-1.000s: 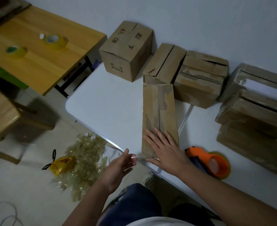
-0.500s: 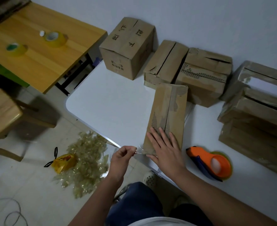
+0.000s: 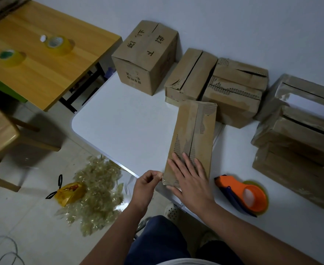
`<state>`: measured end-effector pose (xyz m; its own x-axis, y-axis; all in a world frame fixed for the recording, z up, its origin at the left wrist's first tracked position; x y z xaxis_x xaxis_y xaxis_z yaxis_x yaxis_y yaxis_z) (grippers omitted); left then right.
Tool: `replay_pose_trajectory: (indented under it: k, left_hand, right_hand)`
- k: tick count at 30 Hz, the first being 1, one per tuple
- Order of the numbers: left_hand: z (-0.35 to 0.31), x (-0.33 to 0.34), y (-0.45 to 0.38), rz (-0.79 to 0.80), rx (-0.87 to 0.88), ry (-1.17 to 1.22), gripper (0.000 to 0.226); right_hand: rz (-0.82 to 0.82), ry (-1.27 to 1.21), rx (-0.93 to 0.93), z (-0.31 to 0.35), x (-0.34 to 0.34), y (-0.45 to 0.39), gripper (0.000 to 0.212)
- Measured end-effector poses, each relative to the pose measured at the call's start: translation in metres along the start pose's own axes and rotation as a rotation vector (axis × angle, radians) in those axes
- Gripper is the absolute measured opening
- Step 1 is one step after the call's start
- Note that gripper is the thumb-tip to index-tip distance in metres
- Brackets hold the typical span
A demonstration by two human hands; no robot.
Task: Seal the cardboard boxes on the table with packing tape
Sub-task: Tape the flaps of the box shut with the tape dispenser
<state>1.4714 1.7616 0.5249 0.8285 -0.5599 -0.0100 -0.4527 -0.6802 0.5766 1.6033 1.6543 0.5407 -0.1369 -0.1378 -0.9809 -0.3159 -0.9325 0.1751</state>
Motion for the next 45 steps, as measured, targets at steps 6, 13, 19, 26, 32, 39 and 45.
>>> replay_pose_trajectory:
  k: [6,13,19,26,32,39,45]
  left_hand:
    - [0.007,0.005,0.005,0.013,0.032,-0.037,0.011]
    - [0.012,0.012,0.001,0.028,-0.045,-0.067,0.015]
    - [0.011,0.015,-0.013,-0.068,-0.056,-0.251,0.016]
    - [-0.017,-0.012,0.024,-0.111,0.002,-0.418,0.026]
    - [-0.028,0.016,0.048,0.13,0.138,-0.653,0.06]
    - [-0.033,-0.026,0.011,0.479,0.291,-0.765,0.067]
    - [-0.046,-0.027,-0.031,0.518,0.556,-1.288,0.072]
  right_hand:
    - [-0.01,0.004,0.004,0.001,0.0,0.0,0.075]
    - [-0.001,-0.012,0.016,0.001,0.001,0.0,0.076]
    - [-0.012,-0.02,0.01,0.001,0.001,0.0,0.075]
    - [-0.012,-0.019,0.015,0.001,0.002,0.0,0.076]
    - [-0.021,-0.028,0.024,0.002,0.003,0.001,0.079]
    - [-0.011,-0.017,0.014,0.002,-0.001,0.001,0.076]
    - [-0.015,-0.028,0.007,0.0,0.002,0.001,0.077]
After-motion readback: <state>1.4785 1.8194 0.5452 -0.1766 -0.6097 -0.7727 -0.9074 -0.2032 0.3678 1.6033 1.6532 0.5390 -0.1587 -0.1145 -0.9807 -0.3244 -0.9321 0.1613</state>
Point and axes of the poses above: each hand's wrist, its own y-axis away from the middle knuckle, its own x-axis out of the palm, z = x × y, the point moved 1 cm from there along -y, towards the middle knuckle, and after that the axes turned 1 degree about -z, right-handed, at the moved point
